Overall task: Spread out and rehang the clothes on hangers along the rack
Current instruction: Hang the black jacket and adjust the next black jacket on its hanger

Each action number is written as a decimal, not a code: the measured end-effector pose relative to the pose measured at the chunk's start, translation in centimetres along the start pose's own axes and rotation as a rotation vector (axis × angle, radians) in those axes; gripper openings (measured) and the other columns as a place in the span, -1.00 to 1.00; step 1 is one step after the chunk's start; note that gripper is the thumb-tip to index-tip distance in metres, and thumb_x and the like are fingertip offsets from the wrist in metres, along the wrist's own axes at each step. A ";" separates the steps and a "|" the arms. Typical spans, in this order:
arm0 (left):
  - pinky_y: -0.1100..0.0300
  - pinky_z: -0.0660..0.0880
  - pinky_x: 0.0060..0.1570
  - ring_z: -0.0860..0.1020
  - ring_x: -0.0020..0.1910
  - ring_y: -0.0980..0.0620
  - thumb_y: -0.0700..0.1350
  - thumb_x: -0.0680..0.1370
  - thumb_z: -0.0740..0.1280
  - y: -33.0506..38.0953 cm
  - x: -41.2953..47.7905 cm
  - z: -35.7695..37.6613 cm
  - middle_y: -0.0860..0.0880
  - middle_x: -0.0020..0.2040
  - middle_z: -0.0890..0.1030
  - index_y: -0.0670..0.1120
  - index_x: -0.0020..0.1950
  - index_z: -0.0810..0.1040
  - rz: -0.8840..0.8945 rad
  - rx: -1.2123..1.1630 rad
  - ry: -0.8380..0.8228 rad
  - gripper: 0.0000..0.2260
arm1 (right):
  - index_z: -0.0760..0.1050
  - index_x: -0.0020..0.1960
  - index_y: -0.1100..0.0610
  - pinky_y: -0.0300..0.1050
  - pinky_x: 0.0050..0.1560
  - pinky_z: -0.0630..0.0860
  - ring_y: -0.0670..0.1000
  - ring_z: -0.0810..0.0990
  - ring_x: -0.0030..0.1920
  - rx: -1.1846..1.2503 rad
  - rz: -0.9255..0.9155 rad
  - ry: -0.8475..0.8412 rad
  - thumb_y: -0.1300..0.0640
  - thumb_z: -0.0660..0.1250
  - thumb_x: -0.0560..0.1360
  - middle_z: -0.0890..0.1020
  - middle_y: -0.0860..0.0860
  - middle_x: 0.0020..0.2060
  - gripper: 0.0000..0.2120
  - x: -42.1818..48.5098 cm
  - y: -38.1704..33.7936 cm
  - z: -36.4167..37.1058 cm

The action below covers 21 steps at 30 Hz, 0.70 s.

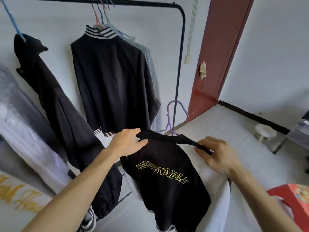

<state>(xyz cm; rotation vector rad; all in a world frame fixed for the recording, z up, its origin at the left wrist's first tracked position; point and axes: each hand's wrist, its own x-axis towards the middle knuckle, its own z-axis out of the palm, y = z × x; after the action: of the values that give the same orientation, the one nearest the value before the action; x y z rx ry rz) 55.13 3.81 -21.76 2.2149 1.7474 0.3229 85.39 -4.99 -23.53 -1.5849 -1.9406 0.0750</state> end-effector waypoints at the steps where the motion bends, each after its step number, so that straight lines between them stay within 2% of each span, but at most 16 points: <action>1: 0.09 0.48 -0.10 0.60 -0.07 -0.04 0.25 0.47 0.33 0.6 0.0 1.0 0.07 -0.14 0.64 0.06 -0.05 0.56 -0.021 -0.112 -0.040 -0.72 | 0.63 -0.08 -0.03 -0.11 -0.32 0.48 -0.06 0.53 -0.27 -0.013 0.059 0.031 0.10 0.39 0.48 0.51 -0.18 -0.29 -0.94 -0.4 1.5 0.3; 2: 0.11 0.48 -0.13 0.59 -0.17 0.01 0.23 0.45 0.37 1.3 0.1 2.1 0.10 -0.25 0.60 0.05 -0.16 0.54 -0.036 -0.225 -0.068 -0.74 | 0.65 -0.06 0.00 -0.10 -0.27 0.50 -0.02 0.56 -0.23 -0.011 0.113 0.068 0.15 0.41 0.48 0.54 -0.16 -0.25 -0.91 -0.8 2.9 0.9; 4: 0.15 0.45 -0.20 0.54 -0.29 0.06 0.19 0.42 0.41 2.7 0.2 4.7 0.11 -0.36 0.55 0.00 -0.24 0.52 -0.040 -0.352 -0.095 -0.72 | 0.67 -0.03 0.07 -0.04 -0.11 0.54 0.05 0.60 -0.12 0.024 0.236 0.143 0.20 0.42 0.47 0.60 -0.06 -0.18 -0.89 -1.4 5.6 2.0; 6: 0.16 0.49 -0.16 0.59 -0.24 0.10 0.27 0.40 0.36 4.5 0.4 8.0 0.12 -0.29 0.61 0.02 -0.16 0.57 -0.057 -0.364 -0.146 -0.68 | 0.69 -0.01 0.08 0.01 0.04 0.52 0.12 0.60 -0.02 0.050 0.381 0.196 0.19 0.38 0.48 0.63 0.00 -0.10 -0.86 -2.2 8.4 3.1; 8: 0.11 0.56 -0.06 0.63 -0.14 0.11 0.42 0.35 0.26 6.1 0.4 11.1 0.10 -0.19 0.68 0.03 -0.07 0.63 -0.082 -0.331 -0.231 -0.51 | 0.69 0.00 0.07 -0.03 0.18 0.42 0.15 0.53 0.09 0.085 0.533 0.232 0.17 0.39 0.47 0.62 0.05 -0.02 -0.85 -3.2 10.9 4.0; 11: 0.04 0.54 -0.02 0.64 -0.10 0.04 0.49 0.30 0.17 8.3 0.6 15.1 0.03 -0.18 0.68 0.01 -0.07 0.65 -0.136 -0.356 -0.286 -0.38 | 0.61 0.03 0.11 -0.01 0.29 0.33 0.14 0.43 0.20 0.191 0.796 0.267 0.15 0.42 0.46 0.58 0.05 0.03 -0.85 -4.5 13.4 4.8; 13: 0.07 0.54 0.08 0.63 0.02 0.03 0.47 0.31 0.16 10.2 0.6 17.4 0.04 -0.04 0.70 0.04 0.08 0.65 -0.173 -0.390 -0.304 -0.36 | 0.55 0.01 0.11 0.00 0.18 0.42 0.09 0.51 0.15 0.317 0.931 0.222 0.03 0.40 0.46 0.62 0.00 -0.02 -0.80 -5.7 14.2 5.2; 15: 0.10 0.50 0.09 0.60 0.12 -0.02 0.42 0.36 0.18 12.0 0.2 19.2 0.01 0.07 0.68 0.04 0.18 0.62 -0.189 -0.401 -0.318 -0.39 | 0.52 -0.07 0.04 -0.02 0.01 0.51 0.01 0.62 -0.02 0.458 1.013 0.029 -0.24 0.32 0.43 0.66 -0.05 -0.10 -0.65 -7.0 13.3 5.6; 17: 0.11 0.49 0.04 0.59 0.09 -0.03 0.30 0.43 0.25 13.7 -0.2 20.5 0.02 0.03 0.68 0.04 0.12 0.61 -0.193 -0.420 -0.306 -0.56 | 0.52 -0.11 0.05 -0.03 -0.02 0.57 -0.04 0.64 -0.13 0.584 1.008 -0.184 -0.41 0.22 0.39 0.66 -0.08 -0.19 -0.49 -8.2 11.5 5.7; 19: 0.11 0.50 -0.10 0.60 -0.05 0.00 0.22 0.46 0.31 15.2 -0.4 21.7 0.07 -0.11 0.66 0.05 -0.04 0.56 -0.153 -0.445 -0.294 -0.73 | 0.53 -0.10 0.12 -0.08 -0.07 0.55 -0.03 0.64 -0.17 0.698 0.993 -0.300 -0.33 0.21 0.50 0.67 0.01 -0.20 -0.50 -8.5 10.2 5.8; 21: 0.19 0.42 -0.28 0.55 -0.19 0.03 0.17 0.50 0.32 16.3 -0.7 22.3 0.10 -0.24 0.57 0.07 -0.11 0.45 -0.114 -0.434 -0.303 -0.80 | 0.56 -0.07 0.17 -0.12 -0.16 0.52 0.00 0.65 -0.17 0.768 0.976 -0.248 -0.23 0.24 0.55 0.69 0.11 -0.15 -0.55 -7.9 9.4 5.9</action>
<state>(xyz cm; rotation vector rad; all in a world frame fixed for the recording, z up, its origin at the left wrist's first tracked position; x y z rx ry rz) 77.64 -2.50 -36.43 1.7479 1.4702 0.2895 91.27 -7.49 -35.54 -1.8077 -0.8848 1.2812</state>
